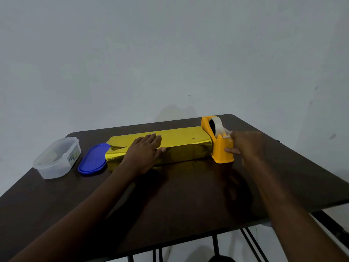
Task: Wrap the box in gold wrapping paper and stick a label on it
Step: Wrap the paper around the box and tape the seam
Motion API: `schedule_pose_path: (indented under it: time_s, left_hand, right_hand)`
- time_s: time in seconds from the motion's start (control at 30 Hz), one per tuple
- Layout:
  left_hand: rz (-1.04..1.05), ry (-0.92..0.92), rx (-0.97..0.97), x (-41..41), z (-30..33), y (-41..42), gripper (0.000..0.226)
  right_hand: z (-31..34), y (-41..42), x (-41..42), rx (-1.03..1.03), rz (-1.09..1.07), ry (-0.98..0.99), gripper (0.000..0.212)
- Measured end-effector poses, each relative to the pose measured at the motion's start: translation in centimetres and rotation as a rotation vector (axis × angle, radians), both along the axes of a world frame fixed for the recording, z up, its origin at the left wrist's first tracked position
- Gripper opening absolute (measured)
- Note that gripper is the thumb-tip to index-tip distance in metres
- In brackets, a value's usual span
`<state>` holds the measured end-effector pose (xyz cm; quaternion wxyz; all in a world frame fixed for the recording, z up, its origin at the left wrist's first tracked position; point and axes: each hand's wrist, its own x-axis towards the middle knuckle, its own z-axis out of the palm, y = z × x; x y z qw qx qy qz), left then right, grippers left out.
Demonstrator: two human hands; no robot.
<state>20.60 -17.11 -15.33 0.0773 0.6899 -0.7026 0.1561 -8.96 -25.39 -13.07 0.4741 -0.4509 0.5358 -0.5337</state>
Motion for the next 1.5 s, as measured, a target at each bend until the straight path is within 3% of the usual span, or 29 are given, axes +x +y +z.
schedule_pose_path:
  time_s: [0.03,0.17,0.43,0.57,0.83,1.23,1.37,1.5]
  left_hand:
    - [-0.003,0.005,0.0,0.0,0.0,0.0,0.091]
    - [-0.007,0.01,-0.002,0.1,-0.1,0.0,0.08]
    - [-0.003,0.017,0.005,-0.1,-0.2,0.0,0.077]
    - [-0.006,0.011,0.0,-0.1,-0.3,-0.1,0.065]
    - [-0.001,0.004,-0.014,0.0,-0.4,-0.2,0.062]
    - [-0.002,0.009,-0.015,0.0,-0.5,-0.3,0.062]
    - [-0.001,0.019,-0.012,-0.1,-0.4,-0.4,0.063]
    - [0.002,0.019,-0.002,-0.6,-0.2,-0.3,0.062]
  right_hand:
    - [-0.6,0.3,0.2,-0.033,-0.036,-0.001,0.009]
    - [-2.5,1.3,0.3,-0.101,-0.152,0.096,0.011]
    - [-3.7,1.9,1.0,-0.043,-0.182,-0.071,0.01]
    - [-3.7,2.4,1.9,0.008,-0.232,-0.163,0.006]
    - [-2.9,2.9,1.9,0.133,-0.169,-0.361,0.007]
    - [-3.4,3.8,2.3,0.179,-0.192,-0.286,0.015]
    - [-3.7,4.9,2.8,0.13,-0.131,-0.248,0.005]
    - [-1.5,6.2,4.3,0.02,-0.02,-0.201,0.015]
